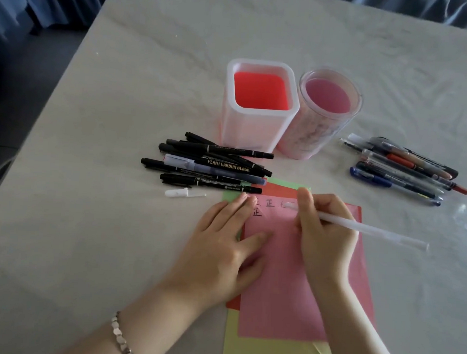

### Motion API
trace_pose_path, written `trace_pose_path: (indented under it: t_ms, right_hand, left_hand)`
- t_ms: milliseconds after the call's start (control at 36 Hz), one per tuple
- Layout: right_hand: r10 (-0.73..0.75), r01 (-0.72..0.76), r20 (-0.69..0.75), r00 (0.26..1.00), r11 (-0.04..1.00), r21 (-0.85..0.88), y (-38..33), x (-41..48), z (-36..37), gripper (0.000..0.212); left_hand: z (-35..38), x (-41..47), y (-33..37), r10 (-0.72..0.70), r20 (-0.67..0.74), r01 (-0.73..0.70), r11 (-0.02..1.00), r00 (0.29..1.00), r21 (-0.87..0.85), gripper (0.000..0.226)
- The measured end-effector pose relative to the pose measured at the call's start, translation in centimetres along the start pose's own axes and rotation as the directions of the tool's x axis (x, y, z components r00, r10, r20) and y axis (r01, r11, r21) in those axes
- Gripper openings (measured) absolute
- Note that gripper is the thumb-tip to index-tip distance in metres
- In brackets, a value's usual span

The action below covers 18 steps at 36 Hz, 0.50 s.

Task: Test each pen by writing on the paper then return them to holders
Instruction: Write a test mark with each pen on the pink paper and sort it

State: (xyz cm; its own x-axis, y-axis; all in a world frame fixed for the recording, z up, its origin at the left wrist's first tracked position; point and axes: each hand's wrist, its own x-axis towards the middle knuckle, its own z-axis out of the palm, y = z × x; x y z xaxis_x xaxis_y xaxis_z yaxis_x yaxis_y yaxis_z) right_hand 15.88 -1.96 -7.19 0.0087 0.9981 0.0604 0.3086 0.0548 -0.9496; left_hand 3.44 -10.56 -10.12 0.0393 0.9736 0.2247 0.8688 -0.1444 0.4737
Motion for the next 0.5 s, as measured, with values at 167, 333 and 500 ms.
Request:
trace_pose_path:
  t_ms: [167,333,500]
  right_hand:
    - [0.103,-0.113,0.215,0.971,0.993,0.033,-1.0,-0.8,-4.1,0.021]
    - [0.067,-0.007,0.368,0.927,0.987,-0.162,-2.0,-0.7,-4.7,0.013]
    - [0.061,0.04,0.421,0.905,0.973,-0.228,-2.1,-0.5,-2.1,0.016]
  left_hand:
    - [0.0,0.0,-0.2,0.02,0.03,-0.02,1.0,0.999,0.01,0.032]
    - [0.1,-0.1,-0.3,0.053,0.006,-0.053,0.999,0.999,0.014,0.031]
    - [0.0,-0.2,-0.3,0.085,-0.017,-0.085,0.996,0.996,0.024,0.026]
